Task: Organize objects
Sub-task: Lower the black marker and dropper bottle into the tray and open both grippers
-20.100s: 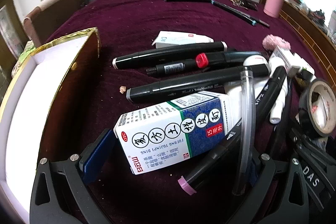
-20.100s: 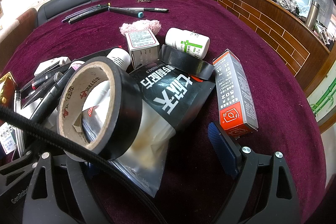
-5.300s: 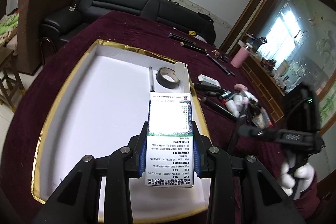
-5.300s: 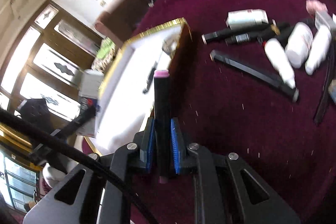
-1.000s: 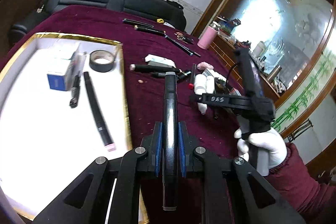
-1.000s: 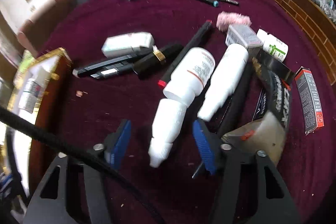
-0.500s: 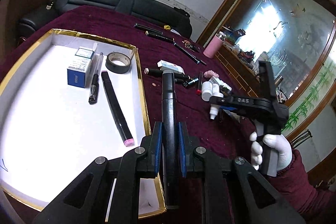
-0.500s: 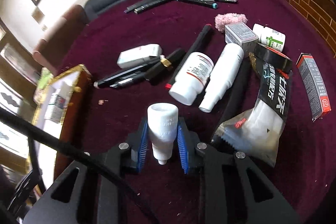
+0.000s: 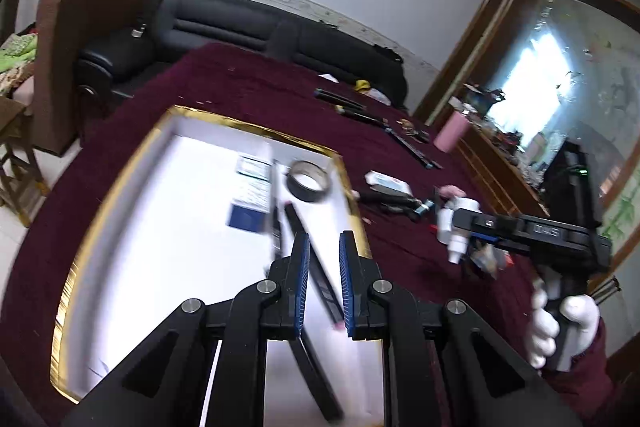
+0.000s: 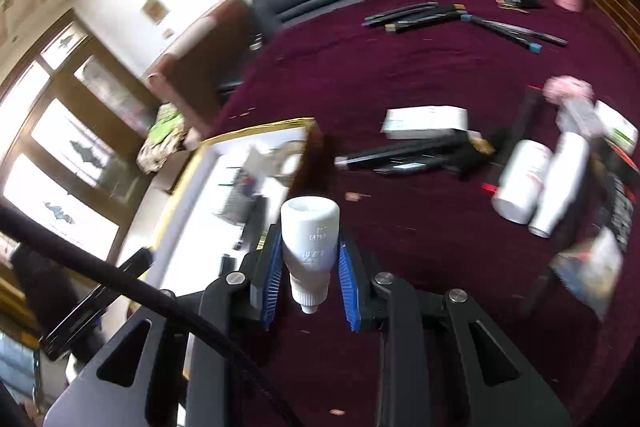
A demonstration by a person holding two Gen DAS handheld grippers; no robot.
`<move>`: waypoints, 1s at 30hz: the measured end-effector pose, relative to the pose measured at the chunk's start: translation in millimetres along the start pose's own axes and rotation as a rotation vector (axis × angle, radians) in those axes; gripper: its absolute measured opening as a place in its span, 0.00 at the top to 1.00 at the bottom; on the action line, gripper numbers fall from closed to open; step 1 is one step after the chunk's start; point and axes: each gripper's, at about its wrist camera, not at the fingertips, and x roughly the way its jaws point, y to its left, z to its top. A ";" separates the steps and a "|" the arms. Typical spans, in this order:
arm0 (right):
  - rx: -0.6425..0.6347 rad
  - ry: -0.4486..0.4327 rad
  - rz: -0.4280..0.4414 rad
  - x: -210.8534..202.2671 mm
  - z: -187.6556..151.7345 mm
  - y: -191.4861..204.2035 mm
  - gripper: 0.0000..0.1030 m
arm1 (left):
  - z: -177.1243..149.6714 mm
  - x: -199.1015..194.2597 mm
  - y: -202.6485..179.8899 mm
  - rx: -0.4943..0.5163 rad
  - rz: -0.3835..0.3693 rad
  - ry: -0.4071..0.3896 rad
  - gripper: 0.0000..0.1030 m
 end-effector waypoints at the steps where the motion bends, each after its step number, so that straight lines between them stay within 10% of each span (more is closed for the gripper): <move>1: -0.010 0.008 0.008 3.7 1.2 6.9 0.76 | 3.6 2.5 5.9 -0.009 0.010 0.005 0.88; 18: -0.133 0.264 -0.124 132.5 4.3 62.1 0.76 | -13.9 1.4 49.5 -0.105 -0.011 0.031 0.88; 30: -0.110 0.186 -0.142 116.6 10.7 58.0 0.70 | -21.6 1.3 50.4 -0.142 -0.023 0.036 0.70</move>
